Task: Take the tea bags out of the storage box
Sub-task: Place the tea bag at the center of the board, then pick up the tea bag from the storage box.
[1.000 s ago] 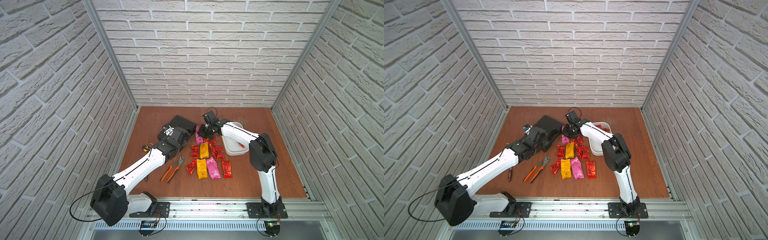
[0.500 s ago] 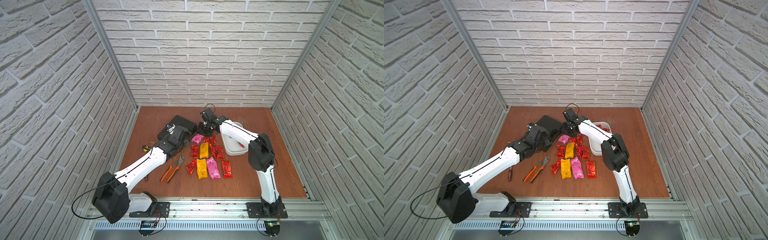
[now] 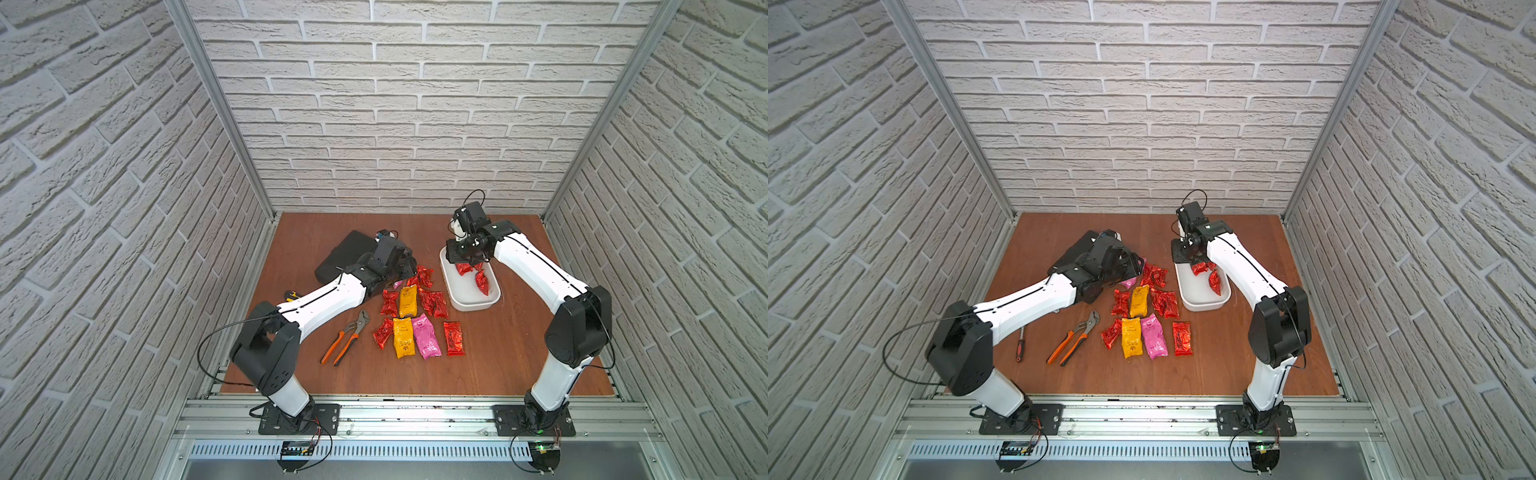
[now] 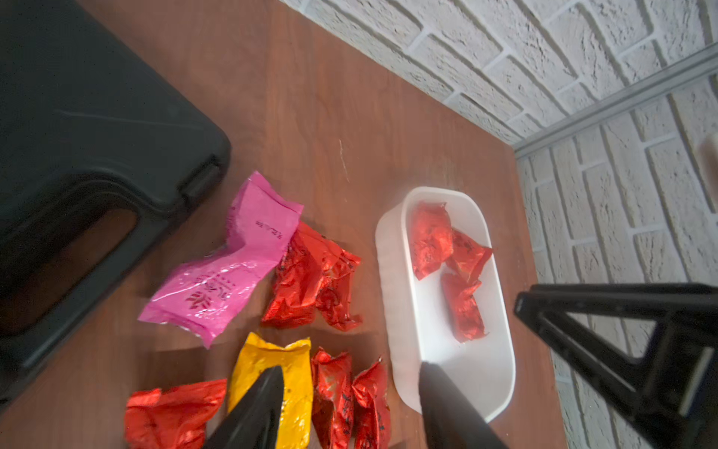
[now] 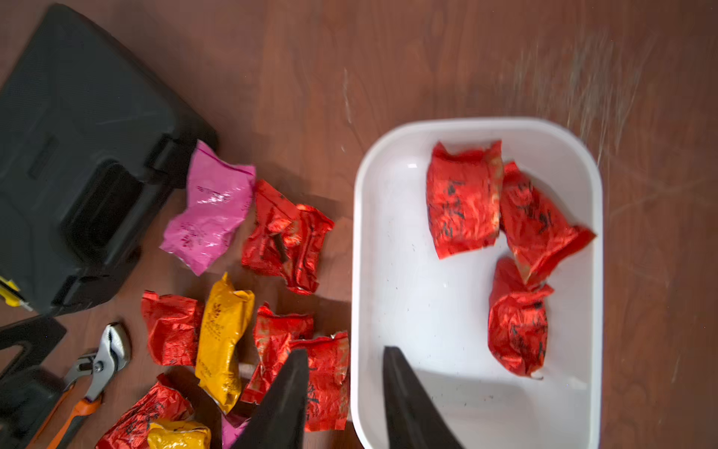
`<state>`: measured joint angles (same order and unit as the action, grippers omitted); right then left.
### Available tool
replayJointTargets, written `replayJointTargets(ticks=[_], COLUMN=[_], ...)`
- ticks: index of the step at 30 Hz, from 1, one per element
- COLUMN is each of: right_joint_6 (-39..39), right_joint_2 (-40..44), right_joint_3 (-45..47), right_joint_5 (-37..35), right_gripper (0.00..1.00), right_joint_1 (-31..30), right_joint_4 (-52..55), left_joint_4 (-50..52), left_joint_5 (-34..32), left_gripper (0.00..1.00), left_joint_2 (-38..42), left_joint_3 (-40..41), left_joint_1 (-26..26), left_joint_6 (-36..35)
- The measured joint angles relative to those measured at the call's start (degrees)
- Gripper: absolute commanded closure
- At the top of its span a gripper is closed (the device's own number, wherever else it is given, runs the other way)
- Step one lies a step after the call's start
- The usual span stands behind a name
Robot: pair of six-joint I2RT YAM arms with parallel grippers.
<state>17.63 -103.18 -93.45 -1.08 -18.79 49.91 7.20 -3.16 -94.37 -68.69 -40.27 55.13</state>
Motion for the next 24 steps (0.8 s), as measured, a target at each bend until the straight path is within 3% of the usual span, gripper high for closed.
replayJointTargets(ticks=[12, 24], right_joint_6=[-3.56, -4.85], right_joint_2=[-6.99, -19.37], right_joint_3=[-0.46, -9.70], right_joint_5=[0.74, 1.68], right_gripper=[0.49, 0.49], right_joint_1=[8.94, 11.08], right_joint_4=[-0.20, -1.29], left_joint_4=[-4.39, 6.88], left_joint_5=[8.00, 8.31], left_gripper=[0.39, 0.41], left_joint_2=[-17.42, -29.75], left_joint_3=[-13.31, -28.02], left_joint_1=[-3.43, -3.65], left_joint_6=[1.01, 0.90])
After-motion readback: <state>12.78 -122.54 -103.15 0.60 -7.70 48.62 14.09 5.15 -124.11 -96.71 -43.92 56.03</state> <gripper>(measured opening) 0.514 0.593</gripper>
